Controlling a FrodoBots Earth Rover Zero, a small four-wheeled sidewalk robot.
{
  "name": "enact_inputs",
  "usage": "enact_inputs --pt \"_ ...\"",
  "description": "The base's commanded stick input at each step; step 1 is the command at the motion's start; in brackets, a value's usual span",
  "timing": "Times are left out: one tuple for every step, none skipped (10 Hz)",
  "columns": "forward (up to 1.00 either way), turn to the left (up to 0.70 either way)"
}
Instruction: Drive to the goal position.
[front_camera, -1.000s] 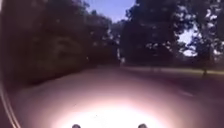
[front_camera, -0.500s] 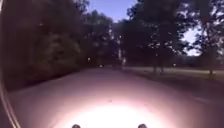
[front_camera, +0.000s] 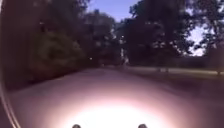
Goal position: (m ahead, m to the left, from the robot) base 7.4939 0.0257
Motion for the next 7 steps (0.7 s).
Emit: enact_inputs --pt "1.0 0.0" --pt "1.0 0.0" --pt "1.0 0.0" --pt "1.0 0.0" --pt "1.0 0.0" --pt "1.0 0.0" --pt "1.0 0.0"
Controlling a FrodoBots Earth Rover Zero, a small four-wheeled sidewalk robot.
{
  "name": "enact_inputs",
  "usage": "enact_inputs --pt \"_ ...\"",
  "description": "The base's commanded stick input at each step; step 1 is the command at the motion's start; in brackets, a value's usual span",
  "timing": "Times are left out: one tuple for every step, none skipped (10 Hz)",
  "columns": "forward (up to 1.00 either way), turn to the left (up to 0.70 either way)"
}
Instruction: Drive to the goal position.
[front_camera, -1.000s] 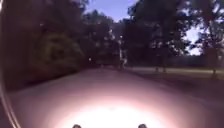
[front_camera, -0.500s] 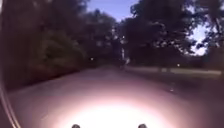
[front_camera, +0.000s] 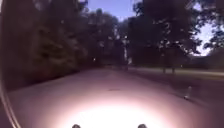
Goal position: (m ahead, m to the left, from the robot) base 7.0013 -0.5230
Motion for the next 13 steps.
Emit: enact_inputs --pt "1.0 0.0" --pt "1.0 0.0" --pt "1.0 0.0" --pt "1.0 0.0" --pt "1.0 0.07" --pt "1.0 0.4" --pt "1.0 0.39" --pt "1.0 0.26" --pt "1.0 0.14" --pt "1.0 0.01" --pt "1.0 0.0" --pt "1.0 0.0" --pt "1.0 0.0"
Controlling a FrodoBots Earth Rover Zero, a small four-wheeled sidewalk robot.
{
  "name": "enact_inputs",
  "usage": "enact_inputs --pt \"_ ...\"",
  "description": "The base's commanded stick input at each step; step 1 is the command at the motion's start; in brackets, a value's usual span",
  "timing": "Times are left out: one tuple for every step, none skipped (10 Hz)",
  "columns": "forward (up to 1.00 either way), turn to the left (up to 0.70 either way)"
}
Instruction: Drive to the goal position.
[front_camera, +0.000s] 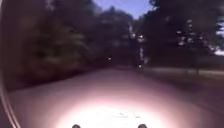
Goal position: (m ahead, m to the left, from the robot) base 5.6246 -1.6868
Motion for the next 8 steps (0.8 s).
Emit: enact_inputs --pt "1.0 0.0" --pt "1.0 0.0" --pt "1.0 0.0" --pt "1.0 0.0" --pt "1.0 0.0" --pt "1.0 0.0" --pt "1.0 0.0" --pt "1.0 0.0"
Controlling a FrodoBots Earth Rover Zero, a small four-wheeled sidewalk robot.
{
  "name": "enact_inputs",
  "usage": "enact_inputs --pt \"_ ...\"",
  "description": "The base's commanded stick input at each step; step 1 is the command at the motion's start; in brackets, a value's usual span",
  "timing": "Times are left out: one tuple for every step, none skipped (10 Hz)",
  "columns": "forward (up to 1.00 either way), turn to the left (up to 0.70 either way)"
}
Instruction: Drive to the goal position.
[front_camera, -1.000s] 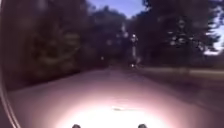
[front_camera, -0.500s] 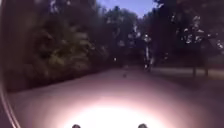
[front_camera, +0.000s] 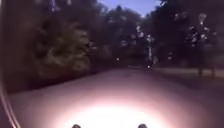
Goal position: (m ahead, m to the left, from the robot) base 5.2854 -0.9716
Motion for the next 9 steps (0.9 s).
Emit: enact_inputs --pt "1.0 0.0" --pt "1.0 0.0" --pt "1.0 -0.27" --pt "1.0 -0.4" --pt "1.0 -0.4" --pt "1.0 -0.4" --pt "1.0 -0.4" --pt "1.0 -0.4" --pt "1.0 -0.4"
